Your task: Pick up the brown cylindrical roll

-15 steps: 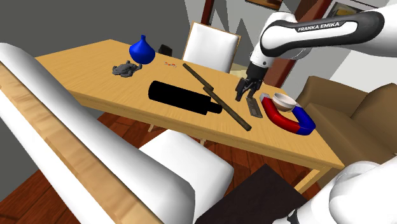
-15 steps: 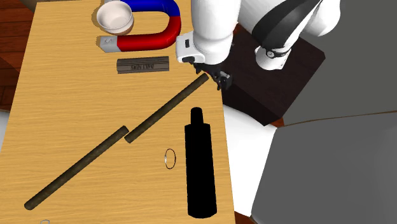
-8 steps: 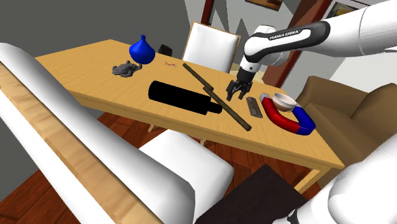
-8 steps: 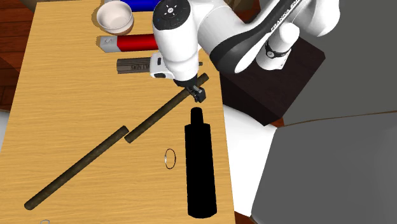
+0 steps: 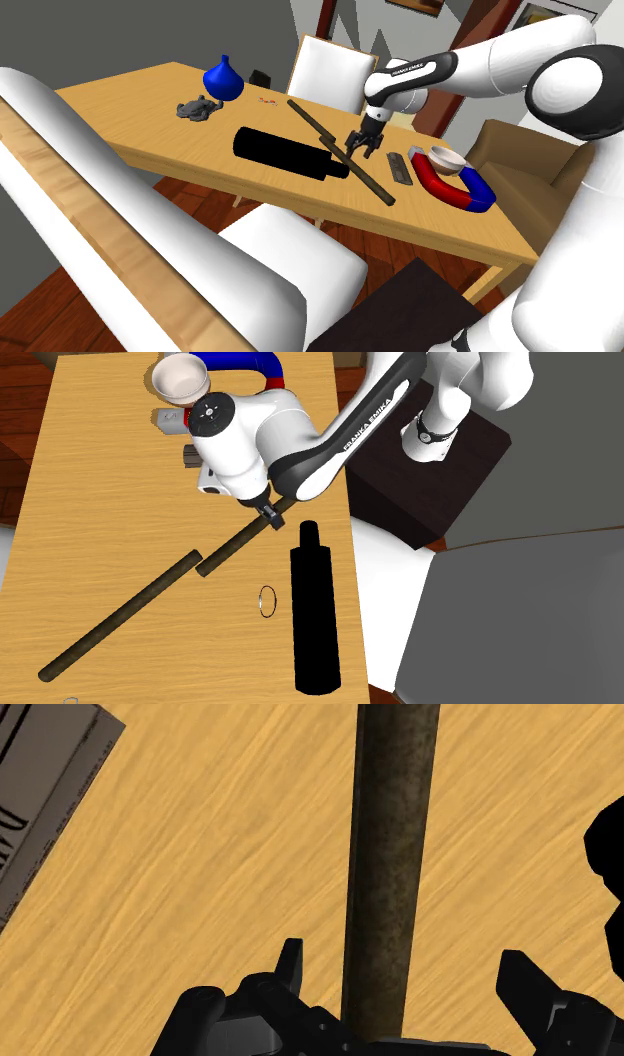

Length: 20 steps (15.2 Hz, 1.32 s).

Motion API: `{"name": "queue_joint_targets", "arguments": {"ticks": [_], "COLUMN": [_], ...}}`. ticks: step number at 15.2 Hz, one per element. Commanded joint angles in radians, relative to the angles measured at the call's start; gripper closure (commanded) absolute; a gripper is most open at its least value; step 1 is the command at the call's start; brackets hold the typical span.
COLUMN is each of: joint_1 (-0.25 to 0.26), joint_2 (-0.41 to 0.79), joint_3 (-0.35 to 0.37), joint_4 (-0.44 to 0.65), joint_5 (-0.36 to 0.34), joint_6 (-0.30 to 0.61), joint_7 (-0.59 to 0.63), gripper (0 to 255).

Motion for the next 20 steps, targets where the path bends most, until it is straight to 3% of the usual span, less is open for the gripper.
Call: {"name": "queue_joint_targets", "arguments": {"ticks": [1,9,10,20], "joint_1": [-0.003,-0.007,-0.006,-0.006], "joint_2": [0.023,0.067,0.066,0.060], "joint_3": [0.002,0.008,0.008,0.007], "joint_4": [0.012,-0.020,-0.023,-0.016], "joint_5": [0.010,0.027,0.027,0.024], "joint_6": [0.012,0.085,0.088,0.074], "joint_7": [-0.002,-0.017,-0.016,-0.015], "gripper": [0,0,255,255]}}
